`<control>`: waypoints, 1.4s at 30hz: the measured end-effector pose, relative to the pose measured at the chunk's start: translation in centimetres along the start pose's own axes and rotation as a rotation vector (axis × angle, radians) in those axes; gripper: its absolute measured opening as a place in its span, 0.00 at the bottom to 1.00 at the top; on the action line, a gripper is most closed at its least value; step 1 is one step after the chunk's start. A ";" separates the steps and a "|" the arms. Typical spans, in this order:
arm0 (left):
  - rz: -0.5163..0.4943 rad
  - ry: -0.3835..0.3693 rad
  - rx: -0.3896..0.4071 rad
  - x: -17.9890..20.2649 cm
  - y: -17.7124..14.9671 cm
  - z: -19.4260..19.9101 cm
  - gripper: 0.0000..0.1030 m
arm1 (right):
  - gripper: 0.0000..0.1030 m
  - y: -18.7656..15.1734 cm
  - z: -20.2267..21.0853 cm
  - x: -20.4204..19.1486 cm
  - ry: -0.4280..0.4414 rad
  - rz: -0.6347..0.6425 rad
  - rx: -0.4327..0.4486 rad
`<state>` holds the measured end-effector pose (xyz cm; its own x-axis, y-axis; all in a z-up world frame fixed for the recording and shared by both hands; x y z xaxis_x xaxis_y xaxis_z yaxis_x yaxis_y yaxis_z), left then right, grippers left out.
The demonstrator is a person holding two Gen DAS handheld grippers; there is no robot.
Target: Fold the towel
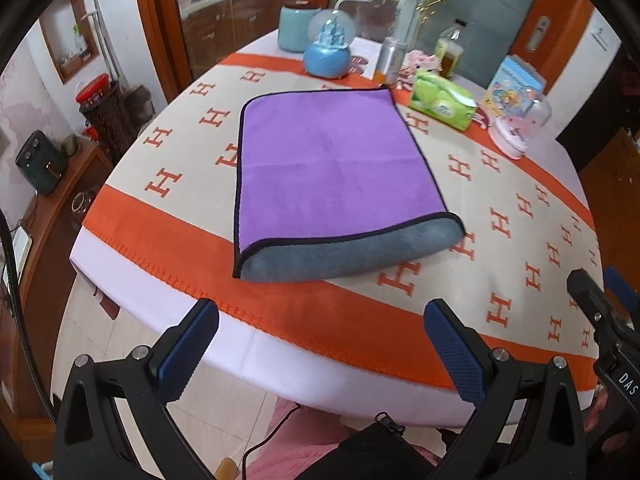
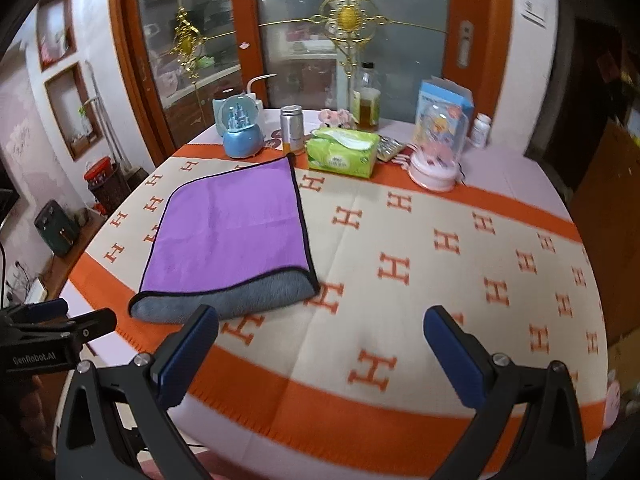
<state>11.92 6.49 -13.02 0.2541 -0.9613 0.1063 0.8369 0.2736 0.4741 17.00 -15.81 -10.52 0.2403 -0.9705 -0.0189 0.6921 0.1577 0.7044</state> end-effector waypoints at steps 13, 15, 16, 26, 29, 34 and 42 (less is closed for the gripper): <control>0.028 -0.004 -0.068 -4.0 4.2 -6.9 0.99 | 1.00 2.2 -8.4 -2.1 0.044 0.163 -0.047; 0.031 -0.001 -0.074 -4.8 4.6 -7.9 0.99 | 1.00 2.2 -9.7 -2.5 0.052 0.194 -0.050; 0.028 0.000 -0.077 -5.2 4.6 -8.4 0.99 | 1.00 2.1 -10.3 -2.8 0.062 0.210 -0.054; -0.096 -0.010 -0.073 -6.9 4.0 -11.9 0.99 | 0.99 1.1 -14.6 -4.0 0.143 0.277 -0.104; -0.099 -0.020 -0.101 -7.3 3.4 -13.1 0.99 | 0.94 0.5 -15.7 -4.1 0.153 0.285 -0.136; -0.110 -0.047 -0.129 -7.6 2.9 -14.6 0.98 | 0.90 -0.5 -16.8 -4.2 0.171 0.297 -0.176; -0.105 -0.086 -0.173 -7.7 2.2 -16.1 0.94 | 0.78 -1.9 -18.1 -4.4 0.185 0.307 -0.226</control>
<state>19.63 15.00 -26.90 0.1252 -0.9819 0.1424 0.9291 0.1664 0.3304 26.94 -8.52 -24.55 0.5622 -0.8266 0.0257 0.6964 0.4899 0.5244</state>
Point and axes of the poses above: each gripper's, at about its wrist camera, not at the fingertips, and z roughly against the way its jaws point, x to its right, y to its top, the point moved 5 cm from there along -z, roughly the way its jaws point, and after that the axes turned 4 degrees about x, right-handed, at the moved point
